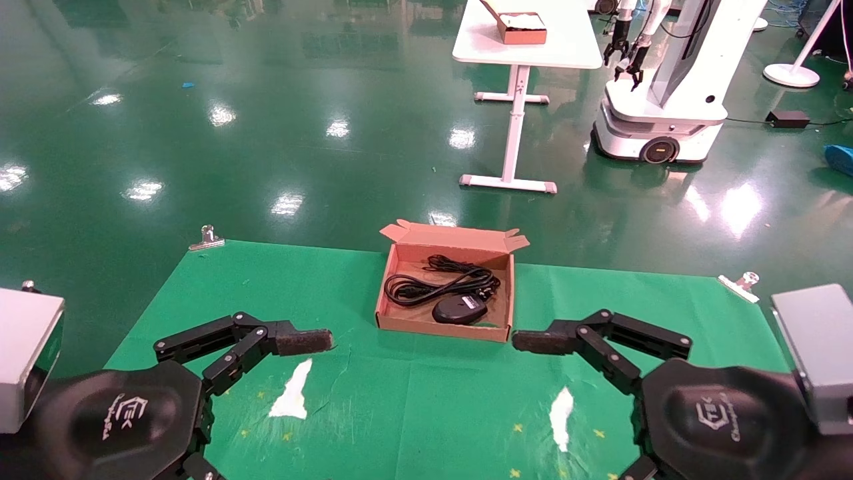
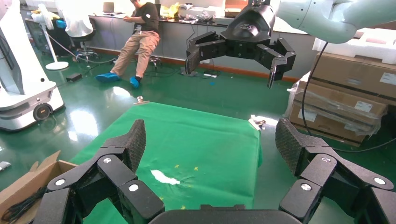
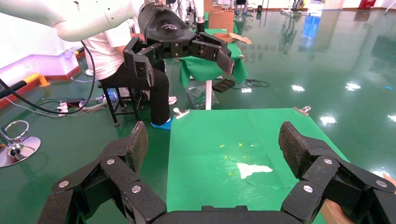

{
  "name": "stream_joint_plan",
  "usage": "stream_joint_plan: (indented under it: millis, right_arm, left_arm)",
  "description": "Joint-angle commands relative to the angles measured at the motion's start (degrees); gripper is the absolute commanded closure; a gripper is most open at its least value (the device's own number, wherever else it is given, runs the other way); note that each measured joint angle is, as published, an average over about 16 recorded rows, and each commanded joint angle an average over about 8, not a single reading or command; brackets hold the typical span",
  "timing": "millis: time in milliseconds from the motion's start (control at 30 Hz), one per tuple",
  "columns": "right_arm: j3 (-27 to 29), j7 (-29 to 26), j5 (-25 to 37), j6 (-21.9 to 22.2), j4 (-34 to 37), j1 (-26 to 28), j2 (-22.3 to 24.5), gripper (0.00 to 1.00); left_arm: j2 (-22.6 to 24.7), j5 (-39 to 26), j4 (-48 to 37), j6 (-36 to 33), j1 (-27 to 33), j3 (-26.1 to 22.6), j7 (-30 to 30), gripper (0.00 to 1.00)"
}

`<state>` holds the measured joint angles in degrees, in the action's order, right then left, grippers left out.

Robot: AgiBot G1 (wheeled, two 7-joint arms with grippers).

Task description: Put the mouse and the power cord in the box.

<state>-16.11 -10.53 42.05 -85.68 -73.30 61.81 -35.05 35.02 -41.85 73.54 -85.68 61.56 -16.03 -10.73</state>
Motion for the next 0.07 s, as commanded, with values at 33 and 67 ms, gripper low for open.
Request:
stream_joint_plan:
  millis: [33,67]
  right_arm:
    - [0.0,0.0,0.0,0.0,0.0,0.0,0.0,0.0]
    - [0.0,0.0,0.0,0.0,0.0,0.0,0.0,0.0]
  left_arm:
    - [0.0,0.0,0.0,0.0,0.0,0.0,0.0,0.0]
    - [0.0,0.0,0.0,0.0,0.0,0.0,0.0,0.0]
